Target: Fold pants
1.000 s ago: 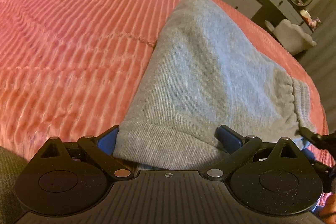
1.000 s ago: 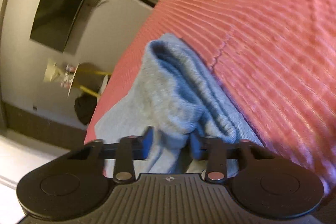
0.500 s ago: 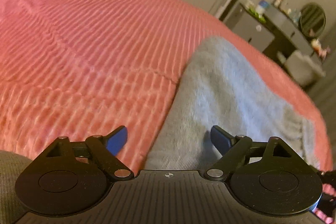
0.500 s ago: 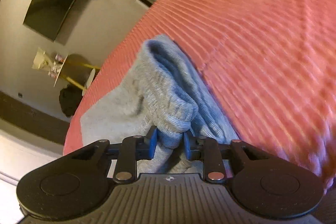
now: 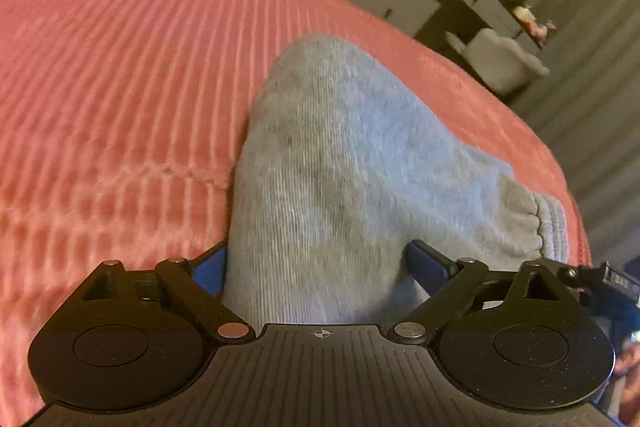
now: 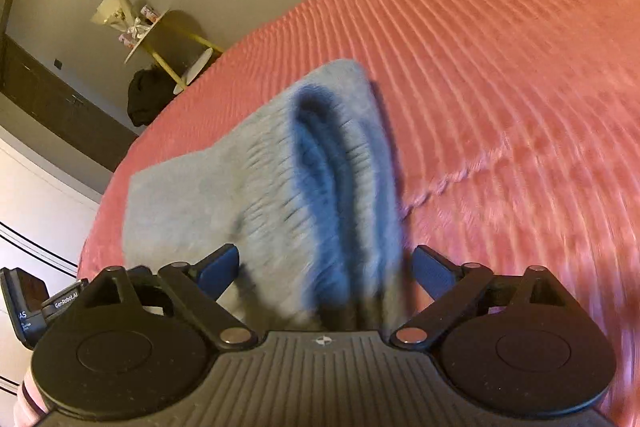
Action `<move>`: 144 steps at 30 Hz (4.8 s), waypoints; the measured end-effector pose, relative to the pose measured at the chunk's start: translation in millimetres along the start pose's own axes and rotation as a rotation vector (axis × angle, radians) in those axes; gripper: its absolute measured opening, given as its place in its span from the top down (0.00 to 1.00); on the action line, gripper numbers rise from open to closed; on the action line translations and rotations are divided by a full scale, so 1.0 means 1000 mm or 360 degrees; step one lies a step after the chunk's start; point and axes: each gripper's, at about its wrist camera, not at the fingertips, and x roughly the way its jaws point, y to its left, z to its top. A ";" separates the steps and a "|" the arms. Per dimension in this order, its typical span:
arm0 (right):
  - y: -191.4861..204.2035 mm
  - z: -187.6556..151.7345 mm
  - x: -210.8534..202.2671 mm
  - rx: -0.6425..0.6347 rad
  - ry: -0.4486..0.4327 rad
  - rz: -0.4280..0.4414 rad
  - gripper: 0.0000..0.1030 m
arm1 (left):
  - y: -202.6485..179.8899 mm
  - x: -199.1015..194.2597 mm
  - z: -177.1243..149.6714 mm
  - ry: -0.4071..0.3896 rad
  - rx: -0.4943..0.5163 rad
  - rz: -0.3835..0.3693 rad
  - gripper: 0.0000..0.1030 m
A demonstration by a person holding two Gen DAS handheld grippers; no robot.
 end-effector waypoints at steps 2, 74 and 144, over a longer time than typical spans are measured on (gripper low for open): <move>-0.008 0.008 0.008 0.0046 0.0019 0.0100 0.16 | 0.003 0.006 0.006 -0.0007 0.0014 -0.0039 0.06; 0.098 -0.008 0.018 -0.0260 -0.0422 -0.0587 0.79 | -0.064 -0.016 -0.015 -0.0363 0.0285 0.0481 0.16; 0.169 -0.097 -0.001 -0.0697 -0.0385 -0.0850 0.04 | -0.088 -0.025 -0.077 -0.0180 0.0492 0.0597 0.03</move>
